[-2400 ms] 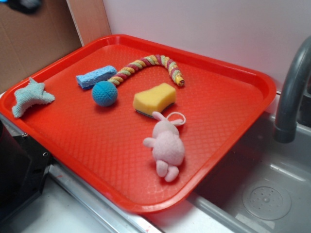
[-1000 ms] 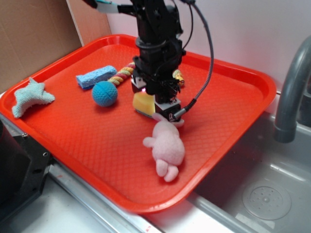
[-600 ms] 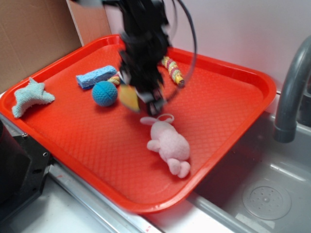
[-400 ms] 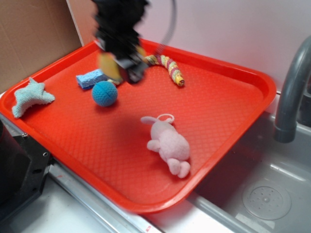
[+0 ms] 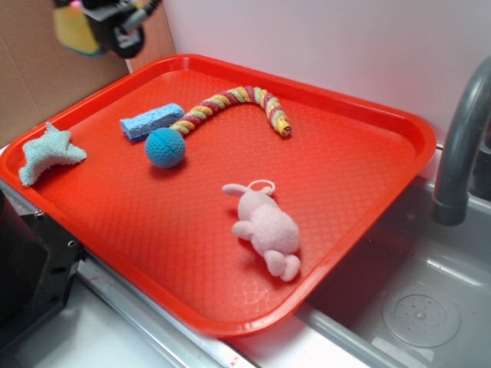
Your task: Grab the green sponge.
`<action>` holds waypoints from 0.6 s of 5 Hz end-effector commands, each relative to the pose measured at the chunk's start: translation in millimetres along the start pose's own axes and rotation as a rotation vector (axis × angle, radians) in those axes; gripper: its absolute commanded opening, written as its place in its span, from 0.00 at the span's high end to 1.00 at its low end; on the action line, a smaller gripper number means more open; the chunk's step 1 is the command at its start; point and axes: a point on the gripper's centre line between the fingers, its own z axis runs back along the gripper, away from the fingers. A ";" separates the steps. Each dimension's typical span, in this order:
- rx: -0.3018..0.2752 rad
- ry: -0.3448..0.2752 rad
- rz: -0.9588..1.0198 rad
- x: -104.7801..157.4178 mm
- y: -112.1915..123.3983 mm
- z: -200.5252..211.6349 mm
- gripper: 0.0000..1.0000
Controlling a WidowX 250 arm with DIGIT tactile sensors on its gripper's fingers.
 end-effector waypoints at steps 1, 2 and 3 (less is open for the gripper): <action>-0.140 -0.005 0.305 -12.2 18.9 10.2 1.00; -0.160 -0.029 0.318 -12.9 24.5 7.5 1.00; -0.157 -0.015 0.320 -9.6 25.6 2.8 1.00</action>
